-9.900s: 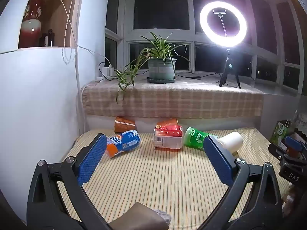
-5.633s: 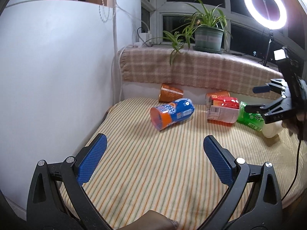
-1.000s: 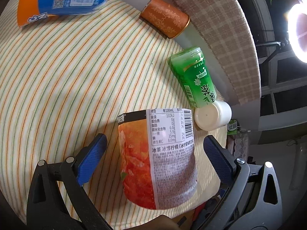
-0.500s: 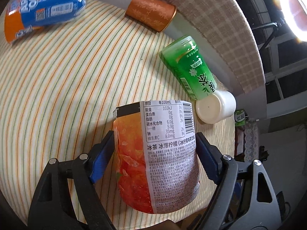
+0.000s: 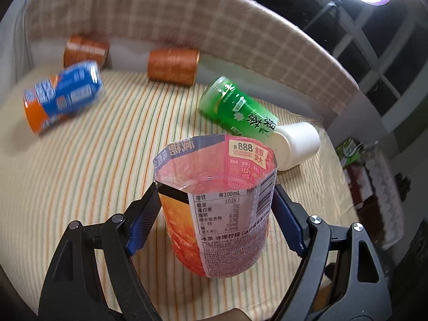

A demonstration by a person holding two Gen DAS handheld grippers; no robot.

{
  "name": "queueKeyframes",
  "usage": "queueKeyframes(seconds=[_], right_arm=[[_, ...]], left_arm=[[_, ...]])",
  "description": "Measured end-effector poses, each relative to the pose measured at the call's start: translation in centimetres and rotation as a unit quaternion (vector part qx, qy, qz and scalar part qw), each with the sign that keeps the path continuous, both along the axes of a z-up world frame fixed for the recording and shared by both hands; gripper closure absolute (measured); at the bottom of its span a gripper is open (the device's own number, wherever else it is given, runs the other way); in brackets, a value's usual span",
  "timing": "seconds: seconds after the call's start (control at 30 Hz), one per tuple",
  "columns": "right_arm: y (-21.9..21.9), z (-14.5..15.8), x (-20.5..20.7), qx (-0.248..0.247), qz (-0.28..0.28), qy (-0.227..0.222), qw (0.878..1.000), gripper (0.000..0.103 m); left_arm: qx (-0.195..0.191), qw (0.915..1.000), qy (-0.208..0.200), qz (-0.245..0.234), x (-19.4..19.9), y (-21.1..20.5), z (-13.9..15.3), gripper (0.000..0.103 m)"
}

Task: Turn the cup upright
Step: 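Rotate the held cup with the left tool so its opening faces up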

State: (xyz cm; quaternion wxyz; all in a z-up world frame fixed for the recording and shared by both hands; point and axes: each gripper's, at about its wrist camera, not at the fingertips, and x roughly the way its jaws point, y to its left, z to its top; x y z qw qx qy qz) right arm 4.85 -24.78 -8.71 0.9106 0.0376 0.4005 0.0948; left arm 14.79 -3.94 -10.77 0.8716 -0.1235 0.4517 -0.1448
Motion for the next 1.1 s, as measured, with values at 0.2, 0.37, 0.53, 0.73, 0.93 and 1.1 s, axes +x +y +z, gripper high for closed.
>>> queueKeyframes(seconds=[0.2, 0.37, 0.53, 0.73, 0.93, 1.1], right_arm=[[0.1, 0.0, -0.1, 0.001, -0.002, -0.002, 1.000, 0.019], [0.2, 0.2, -0.4, -0.009, -0.009, -0.014, 1.000, 0.019], [0.3, 0.4, -0.7, -0.018, -0.016, -0.024, 0.999, 0.019], [0.6, 0.8, -1.0, -0.030, -0.019, -0.038, 0.999, 0.019], [0.6, 0.9, -1.0, -0.027, -0.018, -0.040, 0.999, 0.019], [0.6, 0.9, -1.1, -0.027, -0.018, -0.040, 0.999, 0.019]], left_arm=[[0.067, 0.9948, -0.073, -0.020, -1.4, -1.5, 1.0, 0.020], [0.107, 0.9863, -0.120, -0.037, -2.3, -2.6, 0.6, 0.020], [0.124, 0.9788, -0.155, -0.049, -2.6, -2.9, -0.1, 0.020], [0.136, 0.9743, -0.169, -0.060, -3.3, -3.0, -0.6, 0.020], [0.129, 0.9776, -0.155, -0.062, -3.4, -2.7, -1.2, 0.020], [0.126, 0.9782, -0.150, -0.070, -3.8, -2.7, -1.4, 0.020]])
